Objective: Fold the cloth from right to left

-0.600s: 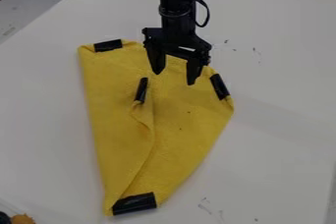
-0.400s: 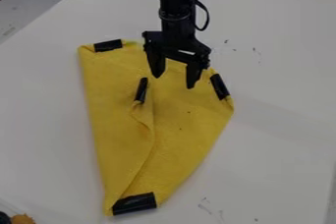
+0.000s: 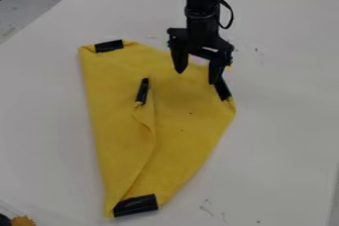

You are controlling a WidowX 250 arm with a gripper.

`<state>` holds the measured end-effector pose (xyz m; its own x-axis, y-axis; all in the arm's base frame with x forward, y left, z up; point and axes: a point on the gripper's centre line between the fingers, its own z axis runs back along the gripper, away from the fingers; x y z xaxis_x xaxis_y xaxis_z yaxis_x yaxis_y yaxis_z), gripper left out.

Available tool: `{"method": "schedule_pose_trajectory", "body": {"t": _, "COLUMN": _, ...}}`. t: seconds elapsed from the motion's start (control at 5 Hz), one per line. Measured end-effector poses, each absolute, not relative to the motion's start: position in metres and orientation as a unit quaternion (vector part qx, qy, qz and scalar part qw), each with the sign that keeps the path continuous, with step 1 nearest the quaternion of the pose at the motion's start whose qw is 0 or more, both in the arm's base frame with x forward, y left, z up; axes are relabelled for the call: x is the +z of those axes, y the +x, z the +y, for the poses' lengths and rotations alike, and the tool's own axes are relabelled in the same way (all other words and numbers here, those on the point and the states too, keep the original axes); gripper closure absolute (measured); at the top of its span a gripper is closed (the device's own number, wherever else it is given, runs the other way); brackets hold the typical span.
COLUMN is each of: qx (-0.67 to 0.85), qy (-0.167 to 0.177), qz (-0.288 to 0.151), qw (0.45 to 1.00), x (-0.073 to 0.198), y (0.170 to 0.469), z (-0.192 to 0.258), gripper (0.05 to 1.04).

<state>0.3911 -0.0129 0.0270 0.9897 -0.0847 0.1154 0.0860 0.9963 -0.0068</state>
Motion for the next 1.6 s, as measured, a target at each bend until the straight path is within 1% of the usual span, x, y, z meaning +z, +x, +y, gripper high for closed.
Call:
{"method": "schedule_pose_trajectory", "body": {"t": 0.2, "qx": -0.051, "qy": -0.019, "qz": -0.062, "qw": 0.997, "x": 0.027, "y": 0.411, "z": -0.021, "gripper": 0.083}}
{"method": "schedule_pose_trajectory", "body": {"t": 0.4, "qx": -0.056, "qy": -0.03, "qz": -0.063, "qw": 0.996, "x": 0.024, "y": 0.418, "z": -0.039, "gripper": 0.083}}
{"method": "schedule_pose_trajectory", "body": {"t": 0.6, "qx": -0.049, "qy": -0.03, "qz": -0.056, "qw": 0.997, "x": 0.025, "y": 0.416, "z": -0.05, "gripper": 0.083}}
{"method": "schedule_pose_trajectory", "body": {"t": 0.8, "qx": -0.045, "qy": -0.003, "qz": -0.036, "qw": 0.998, "x": 0.025, "y": 0.408, "z": -0.059, "gripper": 0.083}}
{"method": "schedule_pose_trajectory", "body": {"t": 1.0, "qx": -0.045, "qy": 0.028, "qz": -0.032, "qw": 0.998, "x": 0.032, "y": 0.407, "z": -0.069, "gripper": 0.083}}
{"method": "schedule_pose_trajectory", "body": {"t": 1.4, "qx": -0.014, "qy": 0.024, "qz": -0.02, "qw": 0.999, "x": 0.014, "y": 0.393, "z": -0.071, "gripper": 0.083}}
{"method": "schedule_pose_trajectory", "body": {"t": 1.6, "qx": -0.004, "qy": 0.019, "qz": -0.03, "qw": 0.999, "x": 0.018, "y": 0.387, "z": -0.07, "gripper": 0.083}}
